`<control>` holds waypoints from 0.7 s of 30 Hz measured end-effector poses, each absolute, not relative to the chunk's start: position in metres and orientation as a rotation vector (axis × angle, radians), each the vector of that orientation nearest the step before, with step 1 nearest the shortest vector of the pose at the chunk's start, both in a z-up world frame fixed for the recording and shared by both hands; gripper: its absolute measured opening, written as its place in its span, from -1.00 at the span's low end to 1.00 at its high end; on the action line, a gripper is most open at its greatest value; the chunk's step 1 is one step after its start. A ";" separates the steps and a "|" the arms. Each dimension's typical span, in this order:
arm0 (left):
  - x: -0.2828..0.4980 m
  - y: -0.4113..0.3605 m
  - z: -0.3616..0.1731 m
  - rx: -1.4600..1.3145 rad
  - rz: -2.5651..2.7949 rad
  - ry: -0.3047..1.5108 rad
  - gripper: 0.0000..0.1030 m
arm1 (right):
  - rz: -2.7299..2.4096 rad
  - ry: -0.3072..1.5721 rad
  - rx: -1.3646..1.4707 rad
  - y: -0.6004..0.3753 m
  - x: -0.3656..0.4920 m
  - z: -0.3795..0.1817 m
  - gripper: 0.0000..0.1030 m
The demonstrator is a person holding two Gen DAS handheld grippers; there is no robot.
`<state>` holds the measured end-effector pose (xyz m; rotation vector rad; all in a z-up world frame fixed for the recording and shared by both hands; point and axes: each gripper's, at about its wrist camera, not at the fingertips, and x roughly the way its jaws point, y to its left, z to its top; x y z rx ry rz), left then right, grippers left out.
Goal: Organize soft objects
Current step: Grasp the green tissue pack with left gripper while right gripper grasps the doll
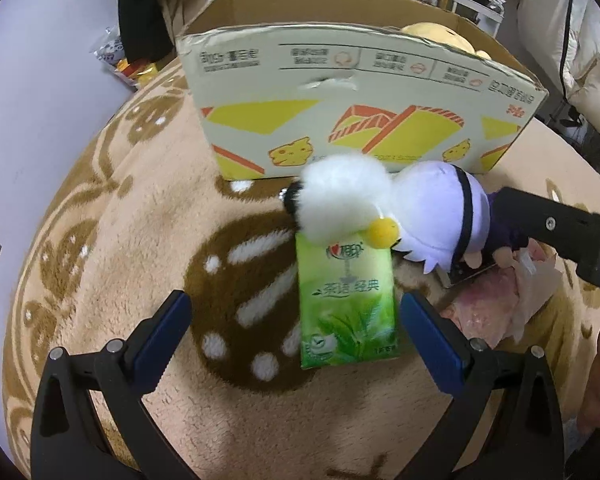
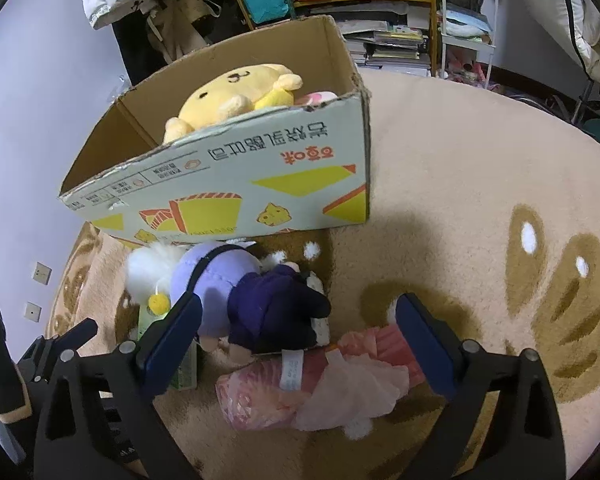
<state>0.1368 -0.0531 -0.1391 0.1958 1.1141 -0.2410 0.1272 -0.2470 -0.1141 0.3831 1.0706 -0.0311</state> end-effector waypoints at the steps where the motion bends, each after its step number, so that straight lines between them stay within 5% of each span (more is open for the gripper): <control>1: 0.137 -0.055 -0.140 0.200 -0.242 1.119 0.99 | -0.023 1.068 0.382 -0.246 0.128 -0.114 0.87; 21: 0.152 -0.077 -0.163 0.304 -0.210 1.206 0.87 | 0.075 1.119 0.440 -0.230 0.129 -0.130 0.11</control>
